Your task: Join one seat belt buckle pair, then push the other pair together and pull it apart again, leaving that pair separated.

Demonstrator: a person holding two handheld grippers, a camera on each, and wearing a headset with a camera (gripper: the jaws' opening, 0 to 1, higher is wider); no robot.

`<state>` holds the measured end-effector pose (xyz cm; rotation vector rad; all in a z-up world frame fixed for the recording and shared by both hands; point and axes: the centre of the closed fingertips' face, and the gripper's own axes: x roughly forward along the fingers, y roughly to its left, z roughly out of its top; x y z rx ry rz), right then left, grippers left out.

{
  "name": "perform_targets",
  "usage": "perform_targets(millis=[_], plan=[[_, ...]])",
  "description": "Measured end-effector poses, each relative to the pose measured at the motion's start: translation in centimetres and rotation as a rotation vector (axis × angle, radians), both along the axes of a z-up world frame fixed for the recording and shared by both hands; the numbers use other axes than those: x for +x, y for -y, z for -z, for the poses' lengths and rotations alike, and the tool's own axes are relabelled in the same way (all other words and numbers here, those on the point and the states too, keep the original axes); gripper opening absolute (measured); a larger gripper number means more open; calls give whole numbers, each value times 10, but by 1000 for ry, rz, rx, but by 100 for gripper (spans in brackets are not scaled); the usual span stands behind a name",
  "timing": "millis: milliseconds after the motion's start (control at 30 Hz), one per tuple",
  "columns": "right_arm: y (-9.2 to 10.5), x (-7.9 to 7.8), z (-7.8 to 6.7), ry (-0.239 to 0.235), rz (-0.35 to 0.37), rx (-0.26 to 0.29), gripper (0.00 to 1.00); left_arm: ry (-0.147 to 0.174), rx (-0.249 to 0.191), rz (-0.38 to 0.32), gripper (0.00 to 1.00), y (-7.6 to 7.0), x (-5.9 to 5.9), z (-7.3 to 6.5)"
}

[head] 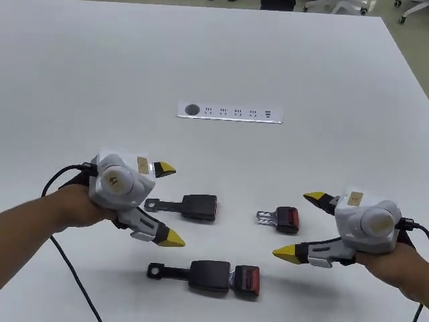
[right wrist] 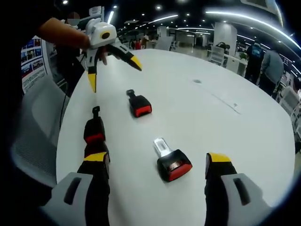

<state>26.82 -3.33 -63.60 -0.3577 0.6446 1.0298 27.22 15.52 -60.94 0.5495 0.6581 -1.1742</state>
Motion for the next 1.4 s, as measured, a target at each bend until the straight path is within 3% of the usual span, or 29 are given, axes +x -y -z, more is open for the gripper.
perform_targets(millis=[200,300,433,600,700,767,833,933,1000,1033,1067,1100,1133,1233,1400], plan=[[2,8,9,-37,-35,-11,81,-17,17,45,84,3,4,16],[3,12,21,-61,-55,-20,79,-35,28,56,83,3,8,29],[2,15,29,-89,-77,-21,77,-50,39,78,81,10,11,38],[7,23,41,-115,-100,-37,72,-82,59,97,74,14,14,58],[9,25,45,-129,-120,-42,70,-75,72,123,71,17,18,67],[10,23,47,-145,-135,-44,67,-62,84,136,67,20,22,66],[11,19,49,-154,-154,-61,62,-54,121,147,59,17,24,75],[12,16,51,-157,-178,-76,59,-68,107,153,55,21,25,76],[14,15,53,-146,-208,-92,53,-60,129,166,51,21,26,80],[16,15,54,-144,-216,-104,50,-83,94,182,49,26,23,78],[17,14,54,-148,-217,-101,46,-82,106,167,47,22,27,81],[17,14,55,-147,-220,-101,46,-103,100,173,45,23,25,82],[16,15,55,-138,-225,-103,46,-85,98,203,44,25,25,81],[18,18,55,-120,-235,-113,41,-89,101,193,39,25,30,81],[16,20,54,-109,-238,-122,34,-84,104,210,36,26,29,79]])
